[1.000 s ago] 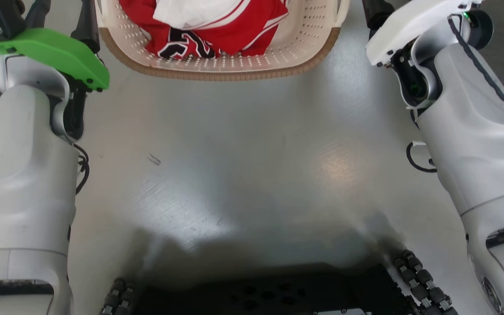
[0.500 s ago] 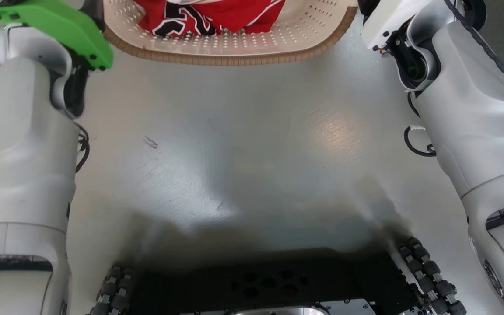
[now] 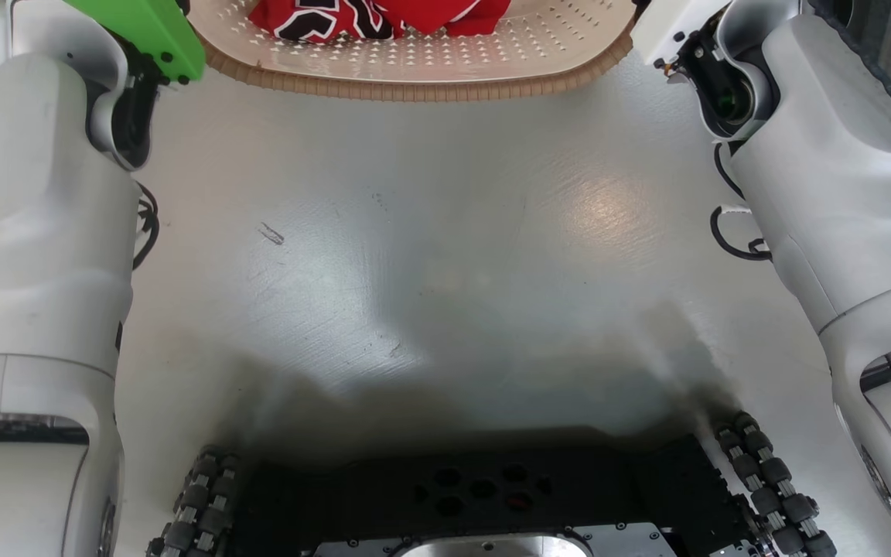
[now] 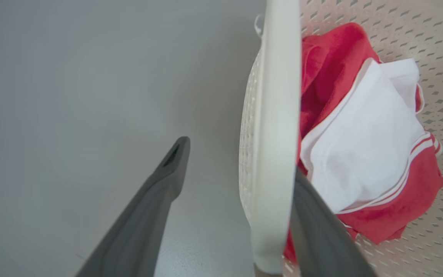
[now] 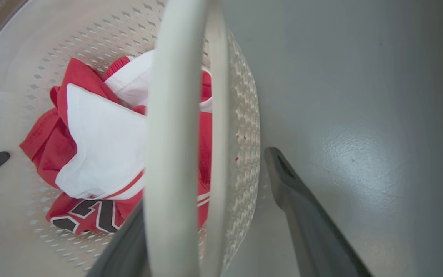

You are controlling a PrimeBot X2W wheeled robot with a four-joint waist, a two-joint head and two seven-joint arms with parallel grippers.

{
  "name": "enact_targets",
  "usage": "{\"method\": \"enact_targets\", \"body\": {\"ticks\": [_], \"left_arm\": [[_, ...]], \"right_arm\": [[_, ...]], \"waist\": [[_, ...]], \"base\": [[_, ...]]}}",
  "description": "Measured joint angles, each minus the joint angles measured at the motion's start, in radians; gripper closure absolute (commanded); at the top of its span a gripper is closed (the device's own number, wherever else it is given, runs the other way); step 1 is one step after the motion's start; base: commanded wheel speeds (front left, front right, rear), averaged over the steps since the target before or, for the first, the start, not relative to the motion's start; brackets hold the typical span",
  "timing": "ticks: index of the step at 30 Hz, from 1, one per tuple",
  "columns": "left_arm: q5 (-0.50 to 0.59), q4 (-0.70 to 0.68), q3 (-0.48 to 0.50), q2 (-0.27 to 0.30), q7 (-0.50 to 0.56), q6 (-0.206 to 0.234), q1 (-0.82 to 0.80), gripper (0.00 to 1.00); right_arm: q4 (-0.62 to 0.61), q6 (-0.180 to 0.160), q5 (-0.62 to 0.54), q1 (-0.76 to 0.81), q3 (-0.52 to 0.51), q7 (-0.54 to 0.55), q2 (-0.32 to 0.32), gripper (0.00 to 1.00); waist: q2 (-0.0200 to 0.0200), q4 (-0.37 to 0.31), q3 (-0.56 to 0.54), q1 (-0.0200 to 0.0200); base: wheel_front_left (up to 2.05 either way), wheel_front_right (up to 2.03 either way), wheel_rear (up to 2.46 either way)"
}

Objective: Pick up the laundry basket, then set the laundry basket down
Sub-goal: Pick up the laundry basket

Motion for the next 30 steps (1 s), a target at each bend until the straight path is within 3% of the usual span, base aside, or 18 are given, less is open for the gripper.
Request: {"method": "enact_targets", "body": {"ticks": [7,8,9,10,11,13,14,30], "left_arm": [[0.0,0.03,-0.009,-0.001,-0.009,-0.001,-0.039,0.0],[0.0,0.037,-0.01,-0.002,-0.009,-0.001,-0.039,0.33],[0.0,0.043,-0.011,-0.002,-0.009,-0.001,-0.039,0.69],[0.0,0.049,-0.012,-0.002,-0.009,-0.001,-0.04,1.0],[0.0,0.054,-0.014,-0.002,-0.009,-0.001,-0.04,1.0],[0.0,0.061,-0.019,-0.009,-0.009,-0.01,-0.045,1.0],[0.0,0.064,-0.024,-0.019,-0.009,-0.01,-0.049,1.0],[-0.008,0.137,-0.043,-0.036,-0.07,-0.009,-0.061,1.0]], "right_arm": [[0.016,0.001,0.043,-0.015,0.028,-0.021,0.0,0.0],[0.018,0.001,0.049,-0.018,0.032,-0.022,0.0,0.04],[0.02,0.001,0.052,-0.019,0.036,-0.026,0.0,0.24],[0.023,0.001,0.057,-0.02,0.04,-0.03,0.0,0.53],[0.025,0.001,0.058,-0.021,0.045,-0.032,0.0,0.58],[0.028,0.002,0.065,-0.023,0.055,-0.04,0.0,0.82],[0.028,0.001,0.071,-0.028,0.058,-0.044,0.007,1.0],[0.09,-0.01,0.12,-0.044,0.122,-0.096,0.007,1.0]], "waist": [[0.0,0.003,0.004,0.0],[0.0,0.003,0.004,0.0],[0.0,0.003,0.005,0.0],[0.0,0.003,0.005,0.0],[0.0,0.003,0.005,0.0],[0.0,0.003,0.006,0.0],[0.0,0.002,0.006,0.0],[0.0,0.0,-0.029,0.0]], "base": [[0.0,0.0,0.0],[0.0,0.0,0.0],[0.0,0.0,0.0],[0.0,0.0,0.0],[0.0,0.0,0.0],[0.0,0.0,0.0],[0.0,0.0,0.0],[0.0,0.0,0.0]]}}
